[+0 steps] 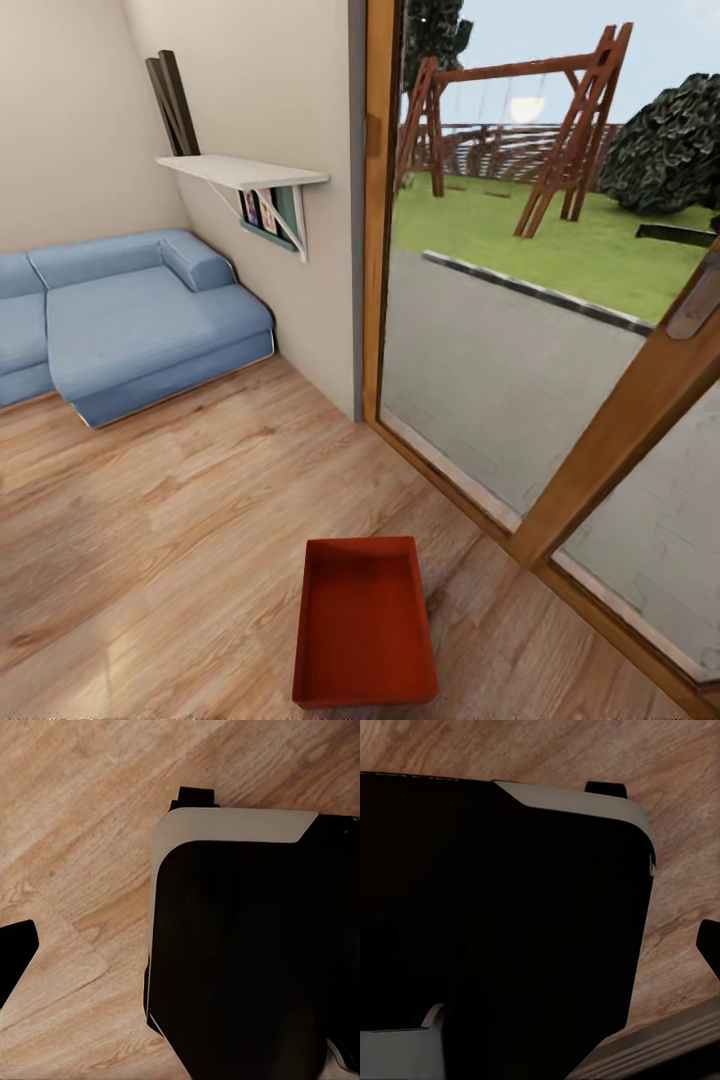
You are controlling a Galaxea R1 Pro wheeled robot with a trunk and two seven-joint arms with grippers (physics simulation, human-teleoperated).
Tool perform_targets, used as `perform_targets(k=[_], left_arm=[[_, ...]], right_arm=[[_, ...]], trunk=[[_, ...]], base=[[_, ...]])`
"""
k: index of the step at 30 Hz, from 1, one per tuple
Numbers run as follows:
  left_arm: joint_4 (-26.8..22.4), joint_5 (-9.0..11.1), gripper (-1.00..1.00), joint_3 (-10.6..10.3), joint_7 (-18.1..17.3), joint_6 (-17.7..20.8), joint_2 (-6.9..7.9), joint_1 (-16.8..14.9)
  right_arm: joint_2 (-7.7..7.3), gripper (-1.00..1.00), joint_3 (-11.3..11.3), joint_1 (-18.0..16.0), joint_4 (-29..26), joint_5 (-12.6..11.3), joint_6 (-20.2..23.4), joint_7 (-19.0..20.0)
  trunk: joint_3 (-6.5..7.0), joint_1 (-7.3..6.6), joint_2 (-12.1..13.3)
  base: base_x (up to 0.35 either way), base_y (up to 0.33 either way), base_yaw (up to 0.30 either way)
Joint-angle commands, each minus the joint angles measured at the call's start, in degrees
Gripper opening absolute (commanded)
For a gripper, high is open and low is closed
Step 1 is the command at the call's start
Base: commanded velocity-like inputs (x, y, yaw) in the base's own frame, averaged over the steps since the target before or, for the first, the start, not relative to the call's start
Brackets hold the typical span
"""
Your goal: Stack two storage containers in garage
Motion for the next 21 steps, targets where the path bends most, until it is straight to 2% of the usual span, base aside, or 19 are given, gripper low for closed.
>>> perform_targets(k=[1,21], left_arm=[[-0.03,0.36,1.0,0.13,0.07,0.22,0.0,-0.02],[-0.03,0.36,1.0,0.12,0.07,0.2,0.0,-0.02]], right_arm=[[0.05,1.0,0.48,-0.05,0.14,-0.46,-0.27,-0.1],[0.08,1.0,0.48,-0.05,0.13,-0.46,-0.24,-0.1]], trunk=[[-0.14,0.0,-0.03],[-1.97,0.0,-0.03]], base=[[0.0,0.0,0.0],[0.0,0.0,0.0]])
